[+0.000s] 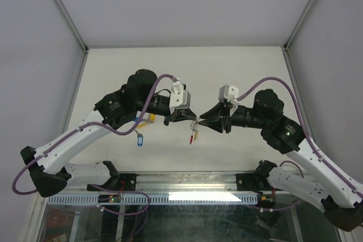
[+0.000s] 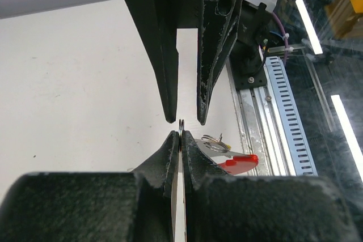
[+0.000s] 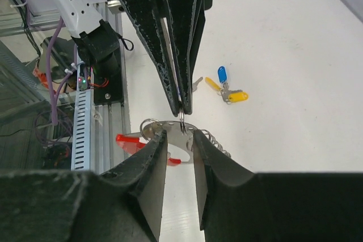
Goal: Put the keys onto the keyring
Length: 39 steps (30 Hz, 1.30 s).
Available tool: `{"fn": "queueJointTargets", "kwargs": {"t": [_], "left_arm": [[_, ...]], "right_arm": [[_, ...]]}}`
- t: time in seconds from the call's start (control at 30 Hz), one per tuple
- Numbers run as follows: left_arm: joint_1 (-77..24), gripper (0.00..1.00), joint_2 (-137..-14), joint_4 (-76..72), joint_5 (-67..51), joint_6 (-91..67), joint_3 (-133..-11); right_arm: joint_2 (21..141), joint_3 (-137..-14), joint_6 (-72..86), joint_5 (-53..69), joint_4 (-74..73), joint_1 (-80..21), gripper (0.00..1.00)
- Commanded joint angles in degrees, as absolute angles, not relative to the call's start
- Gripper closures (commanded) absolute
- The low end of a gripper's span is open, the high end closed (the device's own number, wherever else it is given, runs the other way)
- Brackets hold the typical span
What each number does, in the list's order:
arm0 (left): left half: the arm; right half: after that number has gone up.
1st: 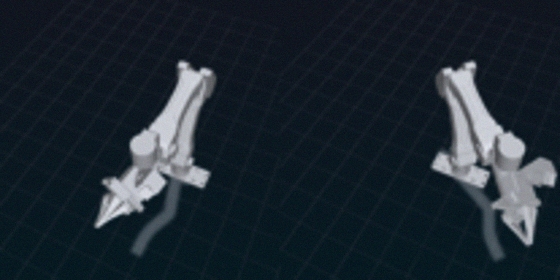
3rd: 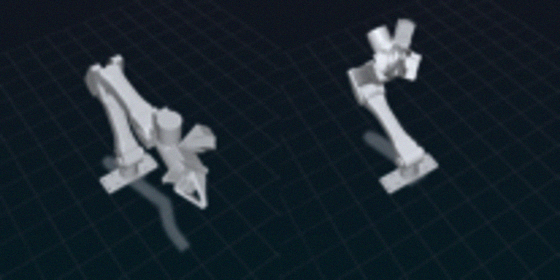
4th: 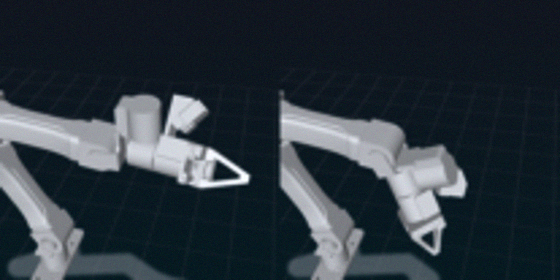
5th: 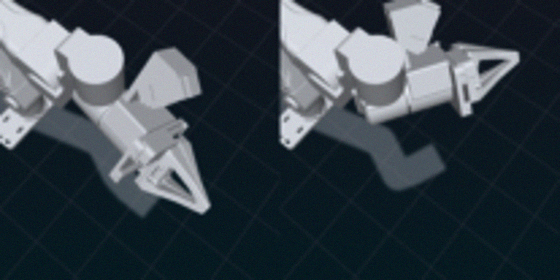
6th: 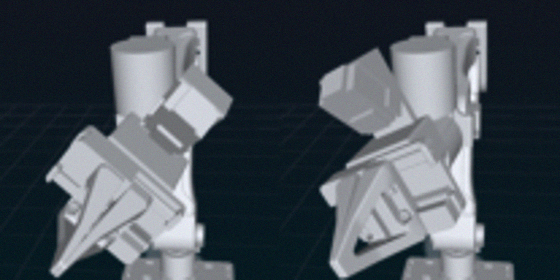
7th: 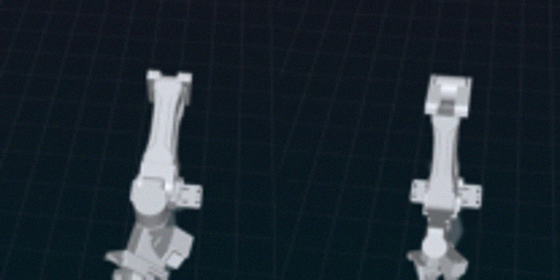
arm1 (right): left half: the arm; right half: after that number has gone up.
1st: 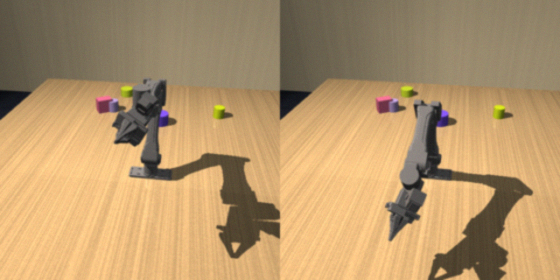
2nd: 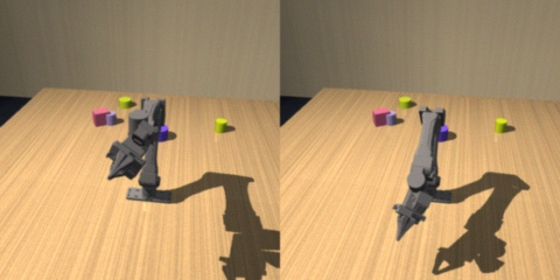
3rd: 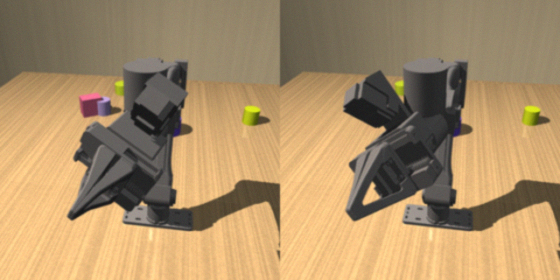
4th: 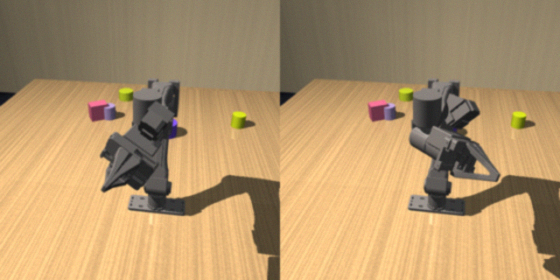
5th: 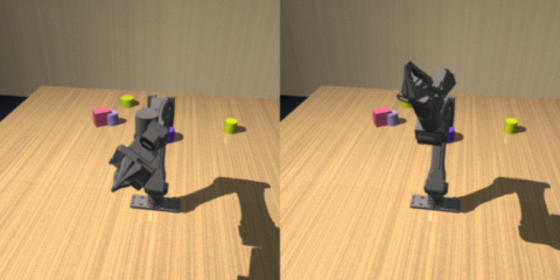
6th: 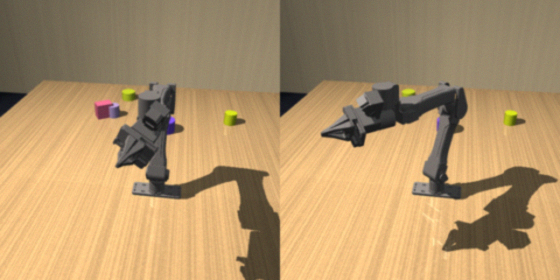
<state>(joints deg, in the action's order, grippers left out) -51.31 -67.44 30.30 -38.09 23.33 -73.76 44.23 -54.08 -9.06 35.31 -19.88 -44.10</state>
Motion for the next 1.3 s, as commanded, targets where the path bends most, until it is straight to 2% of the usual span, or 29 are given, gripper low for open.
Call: {"fn": "queueJointTargets", "kwargs": {"t": [0.0,0.2,0.43,0.7,0.83,1.07,1.2,1.27], "left_arm": [[-51.3,1.00,-67.9,35.7,-38.6,27.2,-78.6],[-51.3,1.00,-70.1,42.1,-35.7,29.7,-81.7],[-51.5,1.00,-72.4,42.8,-36.1,30.7,-83.0],[-51.6,1.00,-73.6,43.0,-36.8,31.8,-84.3],[-51.6,1.00,-73.3,43.2,-37.7,31.9,-84.2],[-51.6,1.00,-73.4,43.2,-38.9,31.9,-84.3],[-51.6,1.00,-73.0,42.7,-39.3,31.8,-84.5],[-51.6,0.89,-71.9,41.1,-39.8,31.1,-84.1]], "right_arm": [[44.6,-55.2,-9.3,35.7,-19.6,-44.4,0.72],[45.8,-54.6,-9.6,36.9,-20.0,-44.3,0.72],[45.4,-52.1,-7.8,37.5,-14.0,-44.3,0.71],[48.4,-52.7,-9.4,38.2,-14.8,-44.3,0.73],[49.1,-52.7,-10.0,38.1,-15.0,-44.3,0.78],[48.8,-52.4,-9.7,38.5,-13.1,-44.3,0.98],[48.3,-51.8,-8.6,38.1,-11.1,-44.3,1.00],[47.4,-50.8,-7.8,37.9,-8.8,-44.3,1.00]]}}
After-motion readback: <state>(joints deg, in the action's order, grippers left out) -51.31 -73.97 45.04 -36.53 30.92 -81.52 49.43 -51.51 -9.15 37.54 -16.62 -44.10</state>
